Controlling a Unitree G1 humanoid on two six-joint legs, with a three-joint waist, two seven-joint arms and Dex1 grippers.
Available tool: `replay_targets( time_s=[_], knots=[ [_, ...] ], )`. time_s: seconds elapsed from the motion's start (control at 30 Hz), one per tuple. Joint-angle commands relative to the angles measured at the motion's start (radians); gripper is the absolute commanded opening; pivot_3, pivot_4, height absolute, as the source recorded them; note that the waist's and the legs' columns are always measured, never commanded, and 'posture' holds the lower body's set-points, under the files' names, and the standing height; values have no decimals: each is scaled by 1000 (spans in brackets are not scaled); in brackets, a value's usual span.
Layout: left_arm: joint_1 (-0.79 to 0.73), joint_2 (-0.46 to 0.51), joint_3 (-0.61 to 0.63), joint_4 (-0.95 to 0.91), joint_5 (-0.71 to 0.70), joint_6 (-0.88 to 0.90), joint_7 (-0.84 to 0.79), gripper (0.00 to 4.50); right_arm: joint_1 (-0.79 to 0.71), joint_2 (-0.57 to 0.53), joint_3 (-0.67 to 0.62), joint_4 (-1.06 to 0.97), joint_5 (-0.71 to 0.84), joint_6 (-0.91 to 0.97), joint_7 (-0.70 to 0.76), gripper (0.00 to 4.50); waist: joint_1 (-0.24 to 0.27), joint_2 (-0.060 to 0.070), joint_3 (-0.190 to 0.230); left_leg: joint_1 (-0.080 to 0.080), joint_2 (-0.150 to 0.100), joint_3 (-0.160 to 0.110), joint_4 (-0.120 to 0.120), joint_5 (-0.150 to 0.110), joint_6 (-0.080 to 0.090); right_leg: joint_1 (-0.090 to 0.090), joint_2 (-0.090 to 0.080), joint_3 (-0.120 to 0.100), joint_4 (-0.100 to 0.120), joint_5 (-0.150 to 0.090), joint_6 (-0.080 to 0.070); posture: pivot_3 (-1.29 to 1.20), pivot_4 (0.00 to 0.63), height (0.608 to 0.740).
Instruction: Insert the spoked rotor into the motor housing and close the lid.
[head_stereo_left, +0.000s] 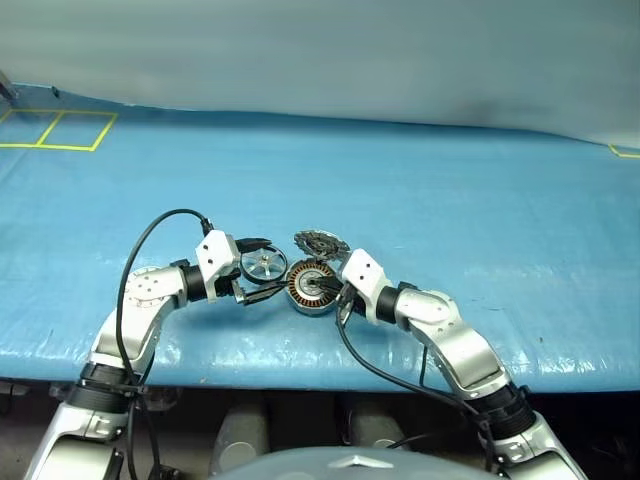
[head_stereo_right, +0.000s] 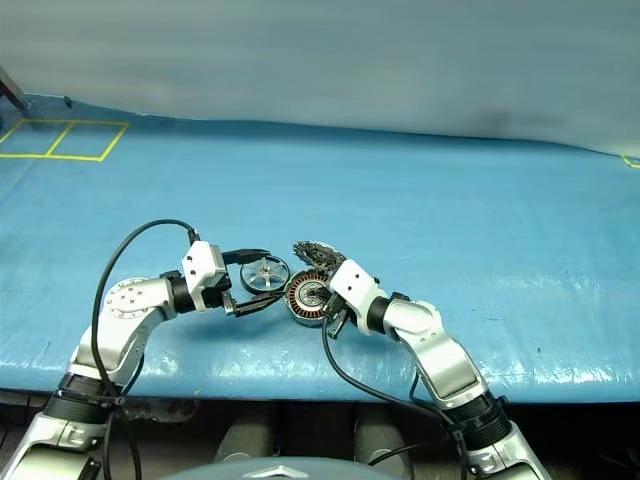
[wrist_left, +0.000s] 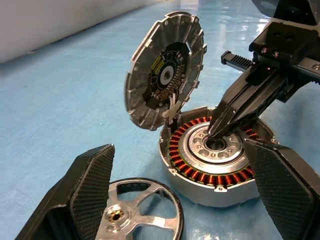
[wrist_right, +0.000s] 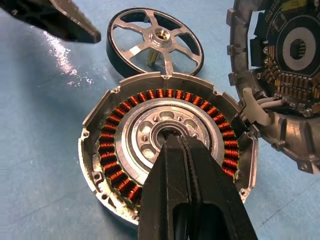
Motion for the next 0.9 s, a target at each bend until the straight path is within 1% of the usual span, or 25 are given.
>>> replay_targets(
  time_s=[0.03, 0.27, 0.4, 0.5, 0.6, 0.63, 0.67, 0.77, 0.9],
  knots=[
    [-37, 20, 15, 13, -1, 10, -20, 4500, 13, -15, -38, -77, 32, 9, 1, 32, 0, 1, 2, 0, 0, 0, 0, 0, 0, 0, 0, 0, 0, 0, 0, 0, 150, 740],
    [-179, 112, -26, 90, 33, 89, -124, 4500, 102, -66, -83, -175, 64, 29, -5, 32, 0, 1, 3, -1, 0, -1, 0, 0, 0, 0, 1, 0, 0, 0, 1, 0, 150, 740],
    [-283, 159, -66, 158, 88, 81, -195, 4500, 142, -88, -111, -212, 75, 39, -14, 32, 0, 1, 4, -1, 0, -1, 1, 0, 0, 0, 1, 0, 0, 0, 2, 0, 150, 740],
    [-359, 177, -101, 206, 123, 72, -251, 4500, 166, -103, -122, -238, 79, 47, -21, 32, 0, 0, 4, -1, 0, -1, 1, 0, 0, 0, 1, 0, 1, 0, 1, 0, 150, 740],
    [-451, 193, -161, 276, 173, 46, -344, 4500, 191, -106, -128, -263, 83, 51, -35, 32, 1, 0, 5, -1, 0, -1, 1, 0, 0, 0, 1, 0, 1, 0, 2, 0, 150, 740],
    [-478, 196, -178, 303, 193, 32, -365, 4115, 198, -105, -128, -270, 83, 51, -40, 0, 2, 0, 5, -1, 0, -1, 1, 0, 0, 0, 1, 0, 1, 0, 2, 0, 150, 740],
    [-500, 196, -190, 327, 210, 18, -379, 3937, 202, -104, -127, -274, 82, 52, -44, 0, 1, 0, 5, -1, 0, -1, 1, 0, 0, 0, 2, 0, 1, 0, 2, 0, 150, 740],
    [-570, 192, -228, 394, 256, -22, -431, 2948, 220, -99, -124, -286, 82, 50, -57, 0, 0, 0, 5, -1, 0, -1, 1, 0, 0, 0, 2, 0, 1, 0, 2, 0, 150, 740],
    [-648, 179, -276, 471, 298, -71, -518, 2948, 236, -90, -117, -290, 77, 45, -75, 0, 1, -1, 5, -2, 0, -2, 2, 0, 0, 0, 2, 0, 1, 0, 2, 0, 150, 740]
  ],
)
